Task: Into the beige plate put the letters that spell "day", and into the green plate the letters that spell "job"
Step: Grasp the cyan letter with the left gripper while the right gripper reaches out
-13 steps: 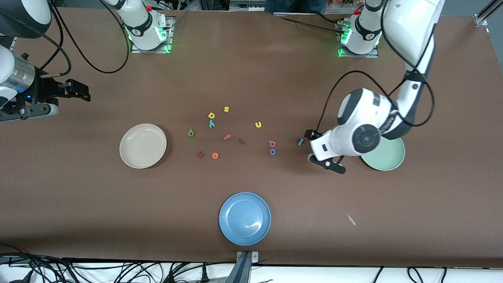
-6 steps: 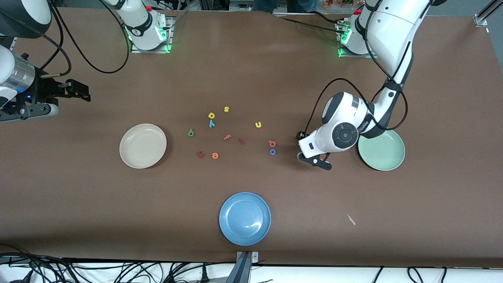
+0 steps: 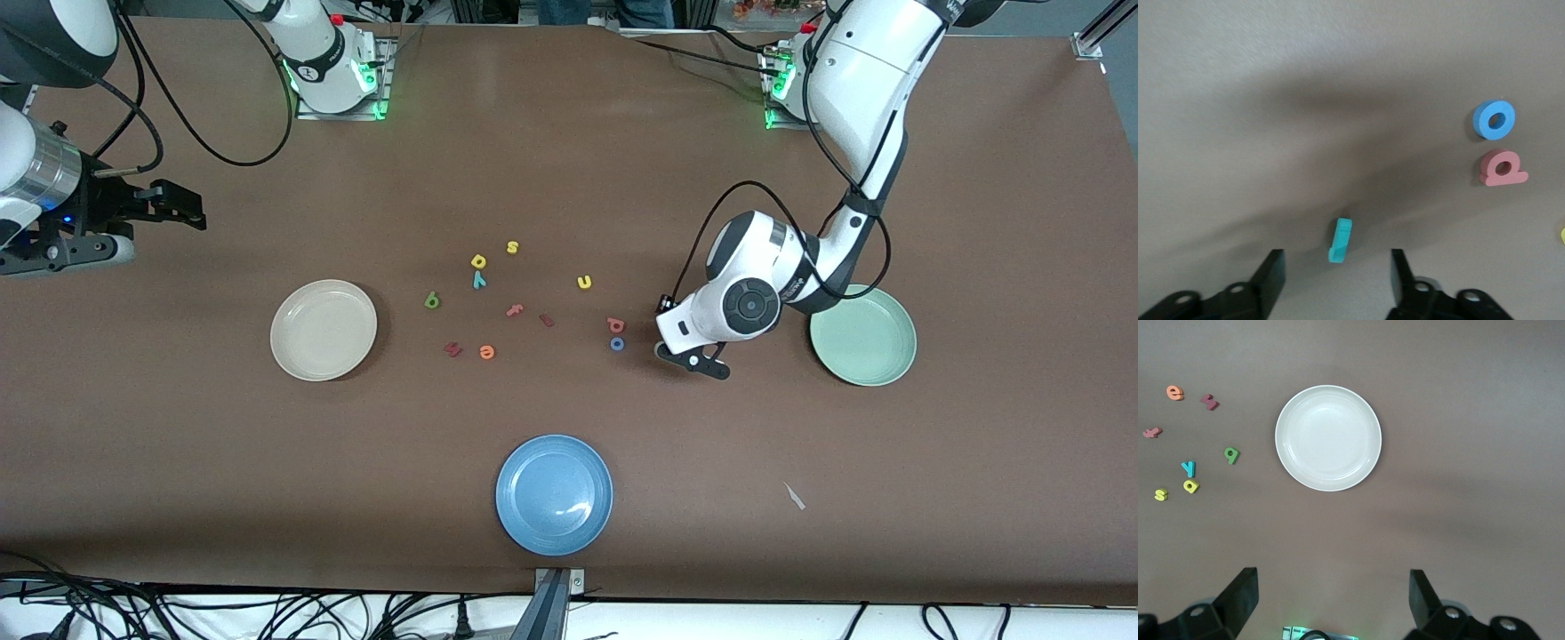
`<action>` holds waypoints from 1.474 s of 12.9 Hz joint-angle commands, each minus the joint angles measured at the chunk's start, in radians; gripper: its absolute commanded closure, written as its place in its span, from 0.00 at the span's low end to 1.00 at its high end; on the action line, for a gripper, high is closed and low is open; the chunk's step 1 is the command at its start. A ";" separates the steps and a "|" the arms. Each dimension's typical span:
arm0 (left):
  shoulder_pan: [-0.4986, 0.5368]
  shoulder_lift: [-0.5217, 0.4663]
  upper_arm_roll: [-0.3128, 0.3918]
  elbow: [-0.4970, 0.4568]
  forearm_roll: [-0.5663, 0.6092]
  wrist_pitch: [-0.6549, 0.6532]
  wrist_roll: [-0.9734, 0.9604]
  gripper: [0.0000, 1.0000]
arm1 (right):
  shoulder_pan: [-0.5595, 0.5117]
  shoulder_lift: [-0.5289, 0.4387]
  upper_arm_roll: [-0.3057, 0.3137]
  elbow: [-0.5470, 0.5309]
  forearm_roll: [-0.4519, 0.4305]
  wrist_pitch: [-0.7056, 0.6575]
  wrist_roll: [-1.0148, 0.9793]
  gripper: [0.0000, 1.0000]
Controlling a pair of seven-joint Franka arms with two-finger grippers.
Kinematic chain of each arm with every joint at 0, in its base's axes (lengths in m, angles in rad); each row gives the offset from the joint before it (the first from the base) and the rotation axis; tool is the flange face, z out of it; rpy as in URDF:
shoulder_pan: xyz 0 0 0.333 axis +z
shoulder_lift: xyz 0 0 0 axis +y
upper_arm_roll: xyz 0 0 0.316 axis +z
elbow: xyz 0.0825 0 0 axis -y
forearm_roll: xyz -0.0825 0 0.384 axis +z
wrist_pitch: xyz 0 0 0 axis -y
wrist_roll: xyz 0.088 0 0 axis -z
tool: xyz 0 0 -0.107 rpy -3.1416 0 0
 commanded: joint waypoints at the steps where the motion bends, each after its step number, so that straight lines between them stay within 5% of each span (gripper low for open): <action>1: -0.019 -0.006 0.013 -0.015 -0.027 0.018 -0.014 0.42 | 0.033 0.007 0.004 0.002 0.015 0.006 0.016 0.00; 3: -0.019 0.006 0.013 -0.015 -0.029 0.019 -0.016 0.51 | 0.077 0.023 0.006 0.002 0.018 0.036 0.077 0.00; 8: -0.022 0.018 0.013 -0.015 -0.027 0.041 -0.016 0.50 | 0.214 0.098 0.006 0.011 0.018 0.122 0.258 0.00; 10: -0.022 0.020 0.013 -0.017 -0.027 0.041 -0.020 0.64 | 0.242 0.136 0.006 0.012 0.019 0.144 0.279 0.01; 12: -0.022 0.023 0.013 -0.015 -0.026 0.041 -0.063 0.89 | 0.277 0.183 0.006 0.012 0.026 0.205 0.281 0.00; 13: -0.026 0.023 0.015 -0.015 -0.025 0.041 -0.077 1.00 | 0.289 0.214 0.006 0.009 0.027 0.249 0.281 0.00; 17: -0.006 -0.035 0.019 -0.014 -0.025 0.003 -0.083 1.00 | 0.245 0.273 0.094 -0.196 0.026 0.627 0.307 0.00; 19: 0.055 -0.110 0.022 0.005 -0.013 -0.164 -0.067 1.00 | 0.194 0.282 0.160 -0.288 0.023 0.754 0.327 0.00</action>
